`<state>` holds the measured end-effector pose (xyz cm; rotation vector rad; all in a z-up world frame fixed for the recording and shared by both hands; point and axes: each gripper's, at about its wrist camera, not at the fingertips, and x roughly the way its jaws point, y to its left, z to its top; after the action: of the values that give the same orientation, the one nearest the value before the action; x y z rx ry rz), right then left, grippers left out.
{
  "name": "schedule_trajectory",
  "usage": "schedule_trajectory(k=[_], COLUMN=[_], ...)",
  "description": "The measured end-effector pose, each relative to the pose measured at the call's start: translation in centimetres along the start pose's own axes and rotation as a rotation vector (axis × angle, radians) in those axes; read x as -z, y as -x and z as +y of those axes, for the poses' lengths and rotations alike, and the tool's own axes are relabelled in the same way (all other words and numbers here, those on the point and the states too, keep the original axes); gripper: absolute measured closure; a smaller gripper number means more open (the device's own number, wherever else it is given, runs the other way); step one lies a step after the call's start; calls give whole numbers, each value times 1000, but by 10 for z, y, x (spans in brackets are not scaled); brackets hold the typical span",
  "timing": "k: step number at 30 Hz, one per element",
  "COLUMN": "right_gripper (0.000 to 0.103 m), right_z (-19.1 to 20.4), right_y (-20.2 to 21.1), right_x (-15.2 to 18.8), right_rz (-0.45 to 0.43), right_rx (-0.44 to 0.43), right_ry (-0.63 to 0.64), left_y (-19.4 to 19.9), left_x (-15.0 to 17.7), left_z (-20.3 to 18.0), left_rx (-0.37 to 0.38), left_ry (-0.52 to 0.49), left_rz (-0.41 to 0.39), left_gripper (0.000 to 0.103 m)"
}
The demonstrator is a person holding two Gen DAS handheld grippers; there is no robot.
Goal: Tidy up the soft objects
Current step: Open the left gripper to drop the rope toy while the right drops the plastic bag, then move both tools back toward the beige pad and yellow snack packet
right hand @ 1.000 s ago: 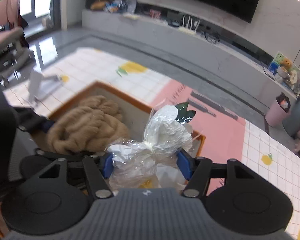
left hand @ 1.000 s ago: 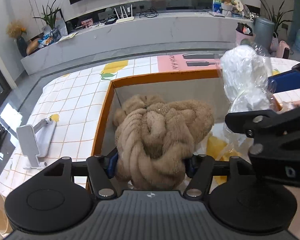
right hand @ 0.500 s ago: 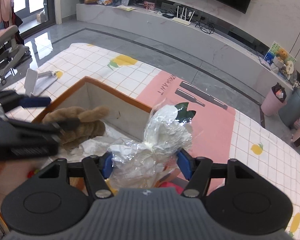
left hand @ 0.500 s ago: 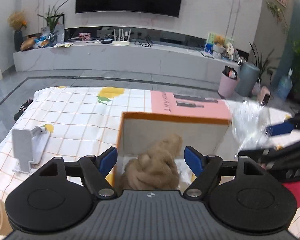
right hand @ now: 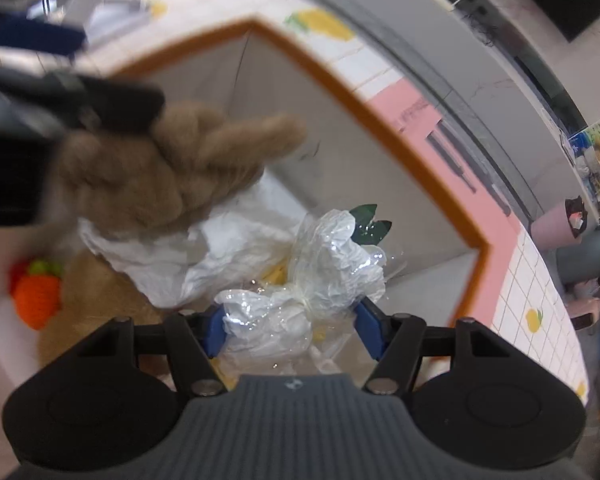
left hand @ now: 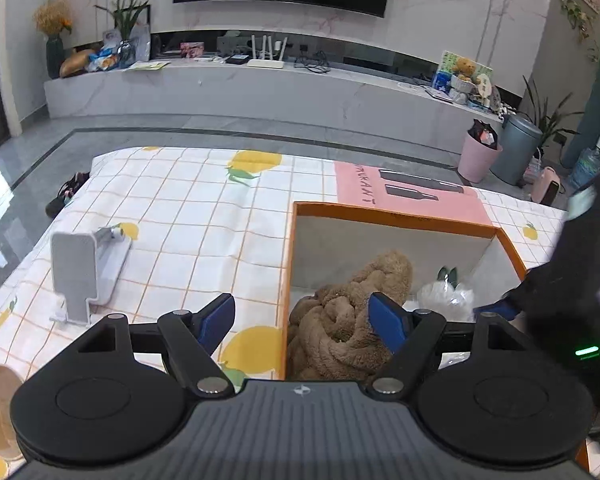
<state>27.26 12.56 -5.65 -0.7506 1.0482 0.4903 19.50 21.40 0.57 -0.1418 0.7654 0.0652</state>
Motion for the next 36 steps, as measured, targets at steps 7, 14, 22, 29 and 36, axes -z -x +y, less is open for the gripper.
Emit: schedule_trajectory(k=[7, 14, 22, 29, 36], right_gripper=[38, 23, 6, 3, 3], right_z=[-15, -16, -19, -17, -46], right_y=[-19, -2, 39, 80, 125], right_x=[-7, 4, 20, 42, 75], right_rz=[16, -64, -169, -258, -304], right_rx=[17, 18, -30, -52, -28], right_ry=[-26, -2, -43, -120, -223], left_y=[-6, -7, -5, 5, 53], left_x=[4, 6, 8, 8, 6], left_z=[1, -2, -9, -14, -36], left_rx=[-18, -80, -121, -150, -87], left_ry=[-22, -58, -107, -124, -114], left_rz=[21, 18, 6, -14, -94], left_gripper=[17, 17, 17, 17, 17])
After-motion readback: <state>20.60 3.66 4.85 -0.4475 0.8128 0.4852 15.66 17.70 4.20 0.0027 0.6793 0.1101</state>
